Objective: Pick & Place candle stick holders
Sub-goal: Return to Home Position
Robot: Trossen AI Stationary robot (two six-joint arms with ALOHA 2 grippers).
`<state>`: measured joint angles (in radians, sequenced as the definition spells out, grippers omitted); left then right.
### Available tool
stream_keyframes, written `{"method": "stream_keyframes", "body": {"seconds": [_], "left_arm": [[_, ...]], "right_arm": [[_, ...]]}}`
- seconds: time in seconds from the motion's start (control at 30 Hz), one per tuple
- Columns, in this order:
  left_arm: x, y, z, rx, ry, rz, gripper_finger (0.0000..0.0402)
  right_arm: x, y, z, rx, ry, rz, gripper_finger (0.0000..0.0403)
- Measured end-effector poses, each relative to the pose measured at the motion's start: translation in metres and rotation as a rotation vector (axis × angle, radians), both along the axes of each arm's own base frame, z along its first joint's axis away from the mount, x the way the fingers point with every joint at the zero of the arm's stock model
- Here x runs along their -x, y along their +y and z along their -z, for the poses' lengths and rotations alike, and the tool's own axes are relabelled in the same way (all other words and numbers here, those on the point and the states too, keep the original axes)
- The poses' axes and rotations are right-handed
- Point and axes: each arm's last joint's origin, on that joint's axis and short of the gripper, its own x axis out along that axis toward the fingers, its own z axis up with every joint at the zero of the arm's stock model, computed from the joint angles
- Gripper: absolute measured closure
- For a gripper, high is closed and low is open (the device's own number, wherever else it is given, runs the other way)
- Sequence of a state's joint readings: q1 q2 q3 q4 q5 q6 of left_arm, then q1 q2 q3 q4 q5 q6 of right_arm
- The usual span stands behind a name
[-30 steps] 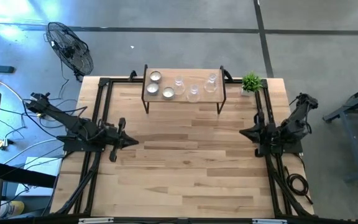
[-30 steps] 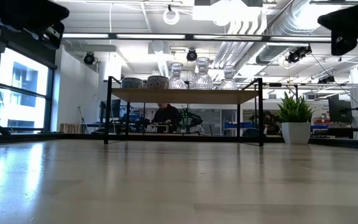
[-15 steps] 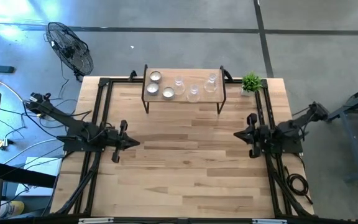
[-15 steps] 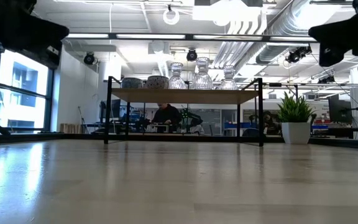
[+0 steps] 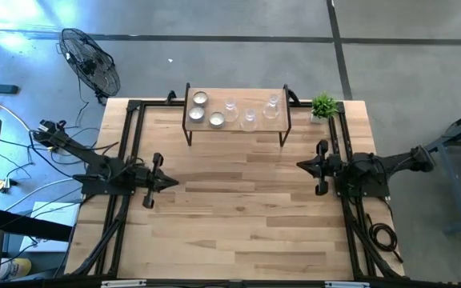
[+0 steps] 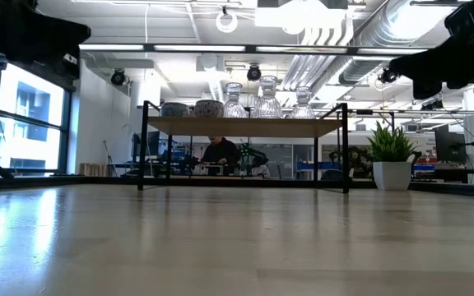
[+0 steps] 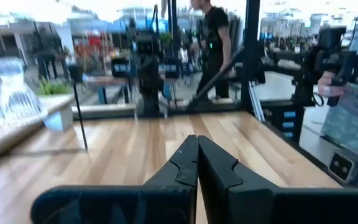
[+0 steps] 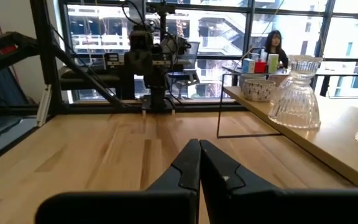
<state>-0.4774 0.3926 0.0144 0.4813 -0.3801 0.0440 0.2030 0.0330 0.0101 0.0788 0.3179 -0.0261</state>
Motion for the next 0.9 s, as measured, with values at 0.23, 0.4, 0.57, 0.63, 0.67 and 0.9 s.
{"method": "stream_keyframes", "body": {"seconds": [0.23,0.4,0.57,0.63,0.67,0.9], "left_arm": [[0.006,0.004,-0.007,-0.051,-0.075,-0.032,0.0401],[0.012,0.008,-0.007,-0.044,-0.079,-0.066,0.0401],[0.018,0.011,-0.010,-0.047,-0.117,-0.061,0.0401],[0.021,0.012,-0.009,-0.047,-0.111,-0.060,0.0401],[0.022,0.013,-0.008,-0.049,-0.105,-0.059,0.0401],[0.023,0.013,-0.003,-0.044,-0.062,-0.043,0.0401]], "right_arm": [[-0.001,-0.006,0.000,0.002,-0.004,0.020,0.0403],[-0.001,-0.008,-0.005,0.032,-0.052,0.014,0.0403],[-0.001,-0.011,-0.007,0.043,-0.069,0.044,0.0403],[0.000,-0.013,-0.007,0.045,-0.069,0.060,0.0403],[0.000,-0.014,-0.007,0.048,-0.068,0.066,0.0403],[0.000,-0.019,-0.007,0.086,-0.058,0.080,0.0403]]}}
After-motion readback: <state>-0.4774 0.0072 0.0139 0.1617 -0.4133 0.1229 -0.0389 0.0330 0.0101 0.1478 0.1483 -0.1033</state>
